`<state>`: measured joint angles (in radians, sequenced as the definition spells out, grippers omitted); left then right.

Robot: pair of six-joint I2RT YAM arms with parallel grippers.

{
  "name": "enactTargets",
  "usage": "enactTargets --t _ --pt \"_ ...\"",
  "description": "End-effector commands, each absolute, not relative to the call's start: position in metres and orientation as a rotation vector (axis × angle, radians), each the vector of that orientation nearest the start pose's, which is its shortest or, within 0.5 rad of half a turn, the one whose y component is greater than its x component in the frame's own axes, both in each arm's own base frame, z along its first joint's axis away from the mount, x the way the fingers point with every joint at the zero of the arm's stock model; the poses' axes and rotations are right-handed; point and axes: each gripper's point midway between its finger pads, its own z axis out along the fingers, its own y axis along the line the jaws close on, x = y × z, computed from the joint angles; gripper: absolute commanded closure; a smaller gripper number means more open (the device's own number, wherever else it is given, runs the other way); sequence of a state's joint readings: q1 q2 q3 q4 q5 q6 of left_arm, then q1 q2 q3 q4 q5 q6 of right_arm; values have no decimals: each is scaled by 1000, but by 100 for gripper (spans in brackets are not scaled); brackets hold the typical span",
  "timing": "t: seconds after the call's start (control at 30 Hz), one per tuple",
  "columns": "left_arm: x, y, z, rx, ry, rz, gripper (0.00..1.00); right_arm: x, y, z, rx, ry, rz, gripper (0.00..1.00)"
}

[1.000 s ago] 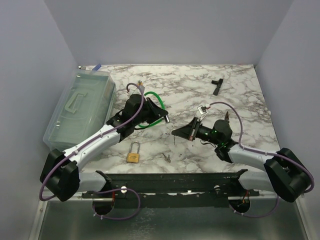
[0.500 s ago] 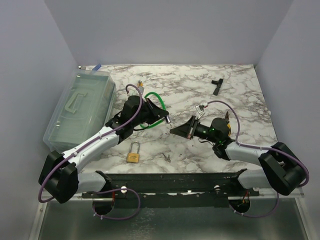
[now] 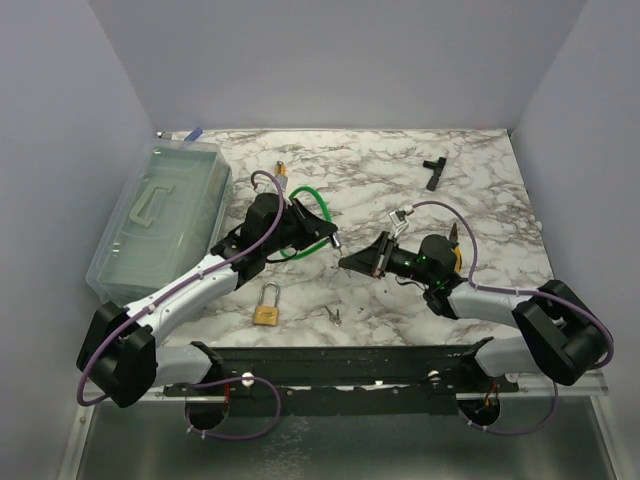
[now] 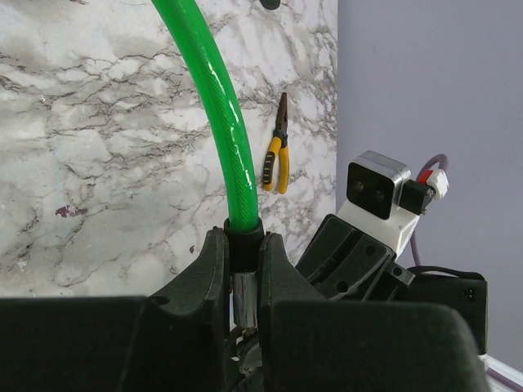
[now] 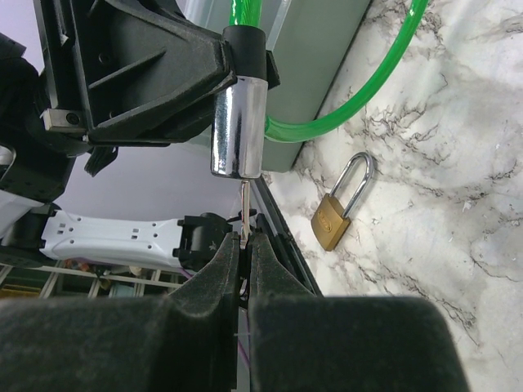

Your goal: Unlock with the key

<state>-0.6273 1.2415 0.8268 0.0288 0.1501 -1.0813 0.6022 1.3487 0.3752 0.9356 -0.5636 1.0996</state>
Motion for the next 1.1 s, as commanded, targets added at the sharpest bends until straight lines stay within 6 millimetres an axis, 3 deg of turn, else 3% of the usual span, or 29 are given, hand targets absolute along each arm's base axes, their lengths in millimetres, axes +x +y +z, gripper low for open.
enactTargets --t 0.0,1.07 --pt "288 -288 241 -339 2042 -1291 100 223 306 191 -86 1858 1713 99" --pt "285 -288 239 -336 2043 -1304 100 228 306 194 -74 1854 1690 99"
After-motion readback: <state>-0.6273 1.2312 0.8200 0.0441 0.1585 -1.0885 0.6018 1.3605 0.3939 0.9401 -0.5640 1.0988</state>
